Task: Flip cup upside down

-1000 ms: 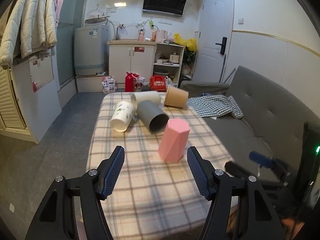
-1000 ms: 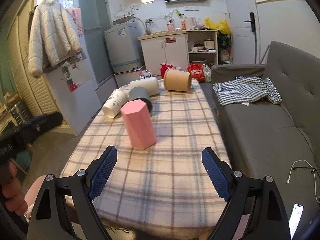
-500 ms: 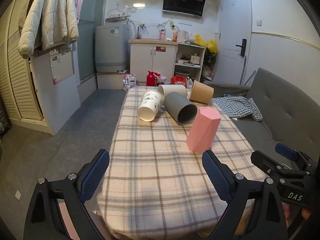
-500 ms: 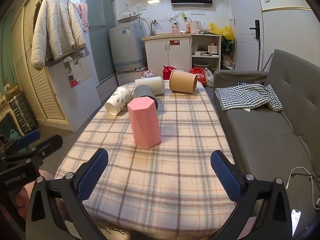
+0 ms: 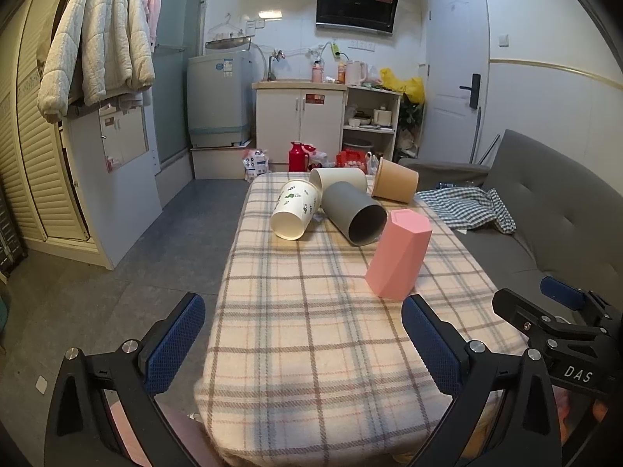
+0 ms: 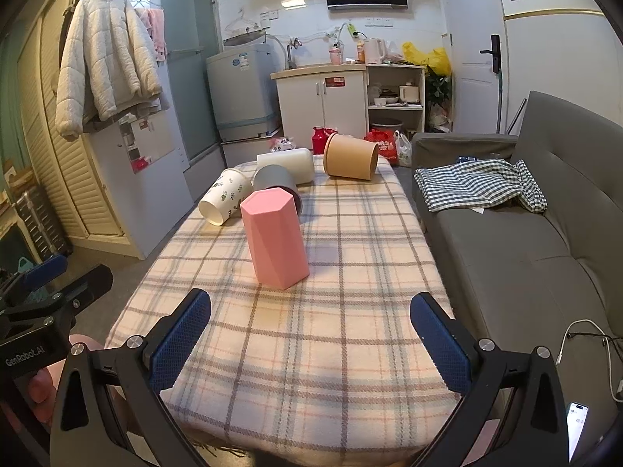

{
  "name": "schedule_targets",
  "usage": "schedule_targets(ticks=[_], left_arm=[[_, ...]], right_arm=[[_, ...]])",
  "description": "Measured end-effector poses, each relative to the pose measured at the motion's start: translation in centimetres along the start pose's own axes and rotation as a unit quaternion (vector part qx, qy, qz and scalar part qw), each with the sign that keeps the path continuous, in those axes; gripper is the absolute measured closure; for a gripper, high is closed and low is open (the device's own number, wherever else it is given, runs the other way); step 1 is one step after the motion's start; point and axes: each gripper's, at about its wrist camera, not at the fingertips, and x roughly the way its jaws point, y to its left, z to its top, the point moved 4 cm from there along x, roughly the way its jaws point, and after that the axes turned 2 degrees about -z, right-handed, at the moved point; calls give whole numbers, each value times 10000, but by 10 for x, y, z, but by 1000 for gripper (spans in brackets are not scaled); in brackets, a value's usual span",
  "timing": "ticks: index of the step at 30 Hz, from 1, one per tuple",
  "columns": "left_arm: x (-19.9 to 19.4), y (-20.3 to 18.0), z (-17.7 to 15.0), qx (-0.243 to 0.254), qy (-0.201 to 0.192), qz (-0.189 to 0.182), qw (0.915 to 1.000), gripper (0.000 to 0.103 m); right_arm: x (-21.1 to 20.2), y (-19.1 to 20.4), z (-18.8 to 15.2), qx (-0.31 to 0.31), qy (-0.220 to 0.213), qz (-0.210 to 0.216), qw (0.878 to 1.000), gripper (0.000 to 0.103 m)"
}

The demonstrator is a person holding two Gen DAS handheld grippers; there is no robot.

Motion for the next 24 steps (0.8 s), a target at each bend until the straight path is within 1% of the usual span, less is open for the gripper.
schedule_targets(ticks=[13, 24], left_arm=[[-2, -8, 0, 146, -33, -18, 9999, 0], [-2, -8, -2, 162, -8, -20, 9999, 0]], right_arm=[[-2, -4, 0, 27, -33, -53, 10000, 0], [-3, -4, 0, 27, -38, -60, 10000, 0]])
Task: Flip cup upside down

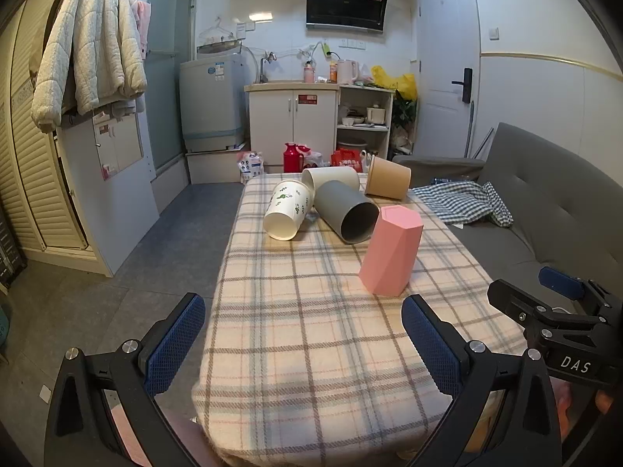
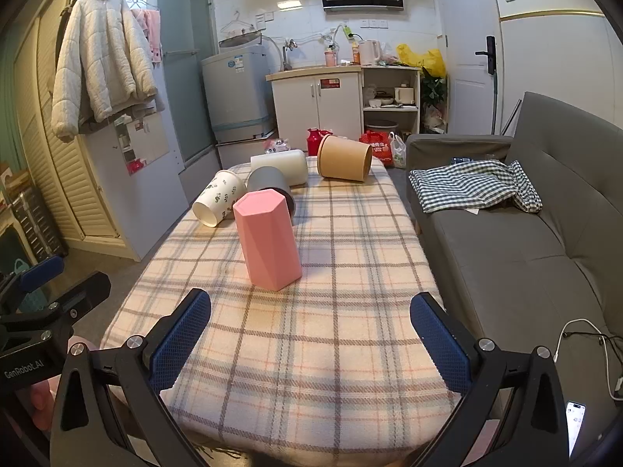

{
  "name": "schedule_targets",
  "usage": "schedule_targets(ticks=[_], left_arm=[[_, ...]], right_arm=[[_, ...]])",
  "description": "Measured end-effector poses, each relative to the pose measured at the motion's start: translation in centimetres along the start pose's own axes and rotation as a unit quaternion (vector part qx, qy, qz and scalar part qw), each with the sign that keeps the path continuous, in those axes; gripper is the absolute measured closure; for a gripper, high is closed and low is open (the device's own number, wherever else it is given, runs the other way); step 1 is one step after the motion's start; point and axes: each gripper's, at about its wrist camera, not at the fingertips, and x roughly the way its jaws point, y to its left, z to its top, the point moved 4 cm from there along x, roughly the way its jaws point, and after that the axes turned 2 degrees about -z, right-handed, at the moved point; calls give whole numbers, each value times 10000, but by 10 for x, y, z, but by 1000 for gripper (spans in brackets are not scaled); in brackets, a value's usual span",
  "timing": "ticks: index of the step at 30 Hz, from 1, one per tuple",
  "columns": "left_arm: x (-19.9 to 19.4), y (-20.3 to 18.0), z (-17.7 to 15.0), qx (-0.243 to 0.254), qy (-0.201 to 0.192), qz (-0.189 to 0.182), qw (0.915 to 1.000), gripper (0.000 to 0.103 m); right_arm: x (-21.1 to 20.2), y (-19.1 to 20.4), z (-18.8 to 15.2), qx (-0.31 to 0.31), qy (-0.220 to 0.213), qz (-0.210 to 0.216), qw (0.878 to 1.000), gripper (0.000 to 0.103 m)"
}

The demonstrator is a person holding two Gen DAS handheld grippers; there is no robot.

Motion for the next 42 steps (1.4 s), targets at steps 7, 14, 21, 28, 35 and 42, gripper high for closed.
schedule_targets(ticks=[7, 14, 21, 28, 35, 42], left_arm=[[-1, 1, 0, -12, 21, 1, 10000, 0], [0, 2, 0, -7, 15, 5, 10000, 0], [0, 2, 0, -6, 14, 1, 10000, 0], [-1, 2, 0, -17, 26, 0, 10000, 0], [-1, 2, 1, -21, 22, 3, 10000, 0], [-1, 2, 2, -20, 0, 40, 10000, 0]], right_arm=[[0, 0, 0, -5, 6, 2, 10000, 0], [1, 0, 0, -6, 1, 0, 10000, 0], [1, 0, 0, -4, 6, -4, 10000, 0], [1, 0, 0, -7, 5, -2, 10000, 0], [1, 0, -1, -15, 24, -6, 10000, 0], [4, 0, -3, -18, 50, -7, 10000, 0]])
